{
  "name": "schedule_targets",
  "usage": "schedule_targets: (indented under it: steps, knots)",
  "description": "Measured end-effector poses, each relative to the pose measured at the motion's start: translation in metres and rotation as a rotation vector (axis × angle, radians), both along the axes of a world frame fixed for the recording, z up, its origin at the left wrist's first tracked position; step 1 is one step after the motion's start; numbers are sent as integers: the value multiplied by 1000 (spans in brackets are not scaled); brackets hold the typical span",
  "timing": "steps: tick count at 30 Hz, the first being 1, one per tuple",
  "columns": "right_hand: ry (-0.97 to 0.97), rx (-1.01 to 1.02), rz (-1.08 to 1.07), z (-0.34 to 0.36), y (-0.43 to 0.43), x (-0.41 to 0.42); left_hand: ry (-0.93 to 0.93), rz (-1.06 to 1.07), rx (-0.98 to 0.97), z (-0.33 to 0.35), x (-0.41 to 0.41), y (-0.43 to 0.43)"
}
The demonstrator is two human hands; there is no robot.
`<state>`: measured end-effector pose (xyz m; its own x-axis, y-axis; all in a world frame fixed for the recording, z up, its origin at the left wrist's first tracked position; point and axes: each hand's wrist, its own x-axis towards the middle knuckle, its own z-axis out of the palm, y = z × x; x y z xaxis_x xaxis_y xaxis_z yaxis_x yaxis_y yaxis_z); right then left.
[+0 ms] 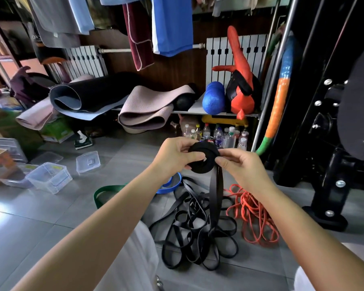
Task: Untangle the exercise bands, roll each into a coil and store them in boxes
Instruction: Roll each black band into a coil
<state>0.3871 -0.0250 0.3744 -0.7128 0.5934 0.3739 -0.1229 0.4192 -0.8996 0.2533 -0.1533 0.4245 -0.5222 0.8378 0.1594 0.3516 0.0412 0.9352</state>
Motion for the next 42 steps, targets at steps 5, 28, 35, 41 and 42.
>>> schedule_targets:
  steps: [5,28,35,41,42]
  knots:
    - [33,-12,19,-1,-5,5,-67,-26,0,-8,2,-3]
    - [-195,131,38,-12,-9,8,285,-129,-212,-13,0,-12]
    - [-124,172,56,4,-10,6,363,-86,-186,-5,2,-9]
    - [9,1,57,-1,-8,7,-143,9,50,-2,1,-9]
    - [33,-24,66,0,-8,7,-210,12,84,-3,0,-9]
